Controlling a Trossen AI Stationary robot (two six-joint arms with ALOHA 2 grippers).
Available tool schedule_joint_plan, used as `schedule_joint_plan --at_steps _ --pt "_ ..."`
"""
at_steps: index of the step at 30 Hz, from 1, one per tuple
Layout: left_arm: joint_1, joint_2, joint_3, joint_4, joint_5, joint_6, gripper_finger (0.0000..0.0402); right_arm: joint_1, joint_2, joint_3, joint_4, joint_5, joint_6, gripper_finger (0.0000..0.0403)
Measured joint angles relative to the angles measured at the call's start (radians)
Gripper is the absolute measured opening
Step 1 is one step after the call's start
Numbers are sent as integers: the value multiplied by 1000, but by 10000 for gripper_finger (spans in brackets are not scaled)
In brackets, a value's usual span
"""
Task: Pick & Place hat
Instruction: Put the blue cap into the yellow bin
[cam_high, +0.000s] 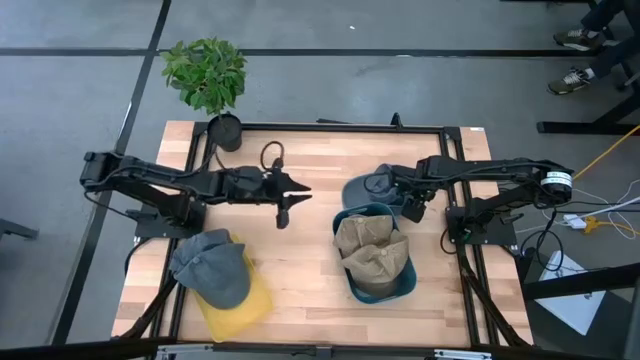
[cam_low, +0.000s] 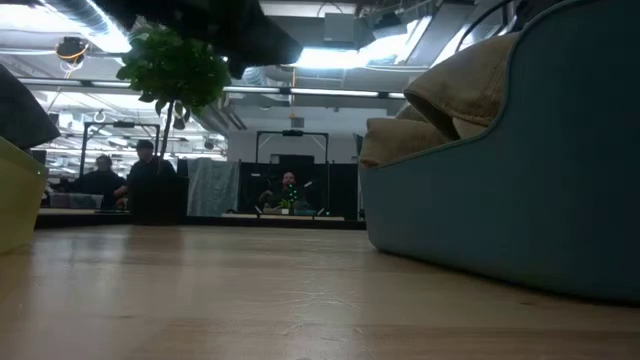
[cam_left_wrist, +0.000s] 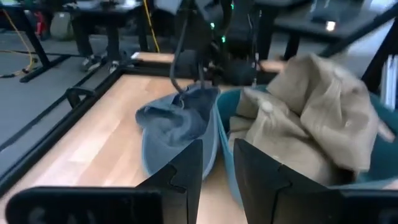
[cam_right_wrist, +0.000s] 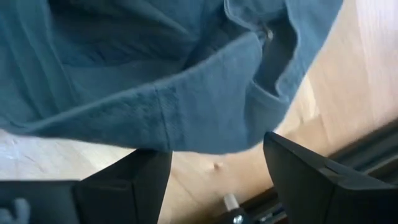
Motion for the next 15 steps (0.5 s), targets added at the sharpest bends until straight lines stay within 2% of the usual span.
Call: schedule_joint_plan --at_steps 6,15 --pt "24 -54 -104 189 56 -43 86 0 -1 0 19 -35 -31 252" --pt "27 -110 -119 179 71 -34 86 0 -1 21 88 -43 -32 252"
